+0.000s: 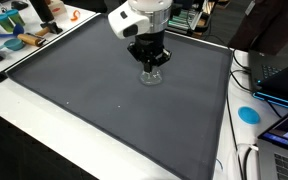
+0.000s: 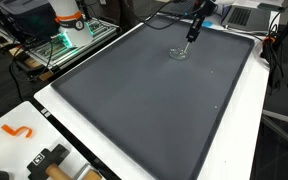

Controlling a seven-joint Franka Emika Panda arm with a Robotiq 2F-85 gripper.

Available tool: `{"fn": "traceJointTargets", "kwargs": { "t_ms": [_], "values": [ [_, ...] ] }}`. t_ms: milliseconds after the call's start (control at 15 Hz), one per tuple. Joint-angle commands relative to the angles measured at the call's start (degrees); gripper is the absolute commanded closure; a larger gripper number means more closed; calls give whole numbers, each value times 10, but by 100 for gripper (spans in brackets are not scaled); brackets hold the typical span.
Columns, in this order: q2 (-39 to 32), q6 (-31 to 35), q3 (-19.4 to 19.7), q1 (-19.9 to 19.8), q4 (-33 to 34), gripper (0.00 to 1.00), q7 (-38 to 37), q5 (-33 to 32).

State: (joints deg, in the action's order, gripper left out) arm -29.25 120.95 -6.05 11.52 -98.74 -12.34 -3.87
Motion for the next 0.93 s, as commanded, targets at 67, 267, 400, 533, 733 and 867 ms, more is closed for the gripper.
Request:
{"fn": "traceJointTargets", "kwargs": {
  "t_ms": [67,267,400,533,733,867],
  "values": [
    [35,-20,3,5,-12,97,-10,8],
    [57,-34,3,7,-15,97,-15,5],
    [69,-44,3,10,-15,97,-21,1],
    [79,-57,2,14,-14,97,-30,-3],
    [90,-79,0,23,-8,97,-40,-11],
    [92,-98,-1,32,1,97,-48,-22]
  ]
}}
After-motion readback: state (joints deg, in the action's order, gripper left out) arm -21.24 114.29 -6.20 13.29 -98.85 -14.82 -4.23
